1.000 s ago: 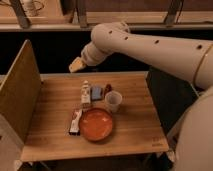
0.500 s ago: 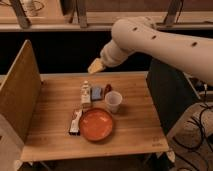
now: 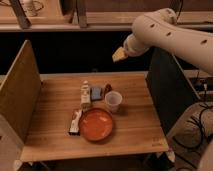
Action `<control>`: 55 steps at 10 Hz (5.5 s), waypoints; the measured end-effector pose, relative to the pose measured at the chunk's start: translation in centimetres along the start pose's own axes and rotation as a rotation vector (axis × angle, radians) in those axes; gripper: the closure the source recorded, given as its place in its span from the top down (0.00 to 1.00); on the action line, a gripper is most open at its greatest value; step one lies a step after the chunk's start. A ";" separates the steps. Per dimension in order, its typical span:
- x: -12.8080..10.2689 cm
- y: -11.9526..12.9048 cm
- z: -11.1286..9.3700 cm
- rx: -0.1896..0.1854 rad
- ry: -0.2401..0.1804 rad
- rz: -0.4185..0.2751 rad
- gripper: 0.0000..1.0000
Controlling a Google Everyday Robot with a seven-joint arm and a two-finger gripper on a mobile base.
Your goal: Move the arm in a circular motion
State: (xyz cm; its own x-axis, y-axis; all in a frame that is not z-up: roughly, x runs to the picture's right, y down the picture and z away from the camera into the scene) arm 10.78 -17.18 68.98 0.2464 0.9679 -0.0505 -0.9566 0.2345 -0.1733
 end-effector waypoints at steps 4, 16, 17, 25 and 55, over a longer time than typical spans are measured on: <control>-3.5 5.9 3.4 -0.051 0.015 0.018 0.71; 5.4 10.0 -5.2 -0.233 0.064 -0.110 0.71; 5.3 6.8 -5.0 -0.173 0.064 -0.082 0.71; -1.6 8.3 1.7 -0.081 0.099 -0.065 0.71; 2.3 20.3 -2.9 -0.268 0.048 -0.251 0.71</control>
State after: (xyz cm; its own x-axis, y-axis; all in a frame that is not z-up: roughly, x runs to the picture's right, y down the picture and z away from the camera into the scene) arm -7.64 -10.43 62.47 0.4809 0.8766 -0.0188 -0.7923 0.4253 -0.4374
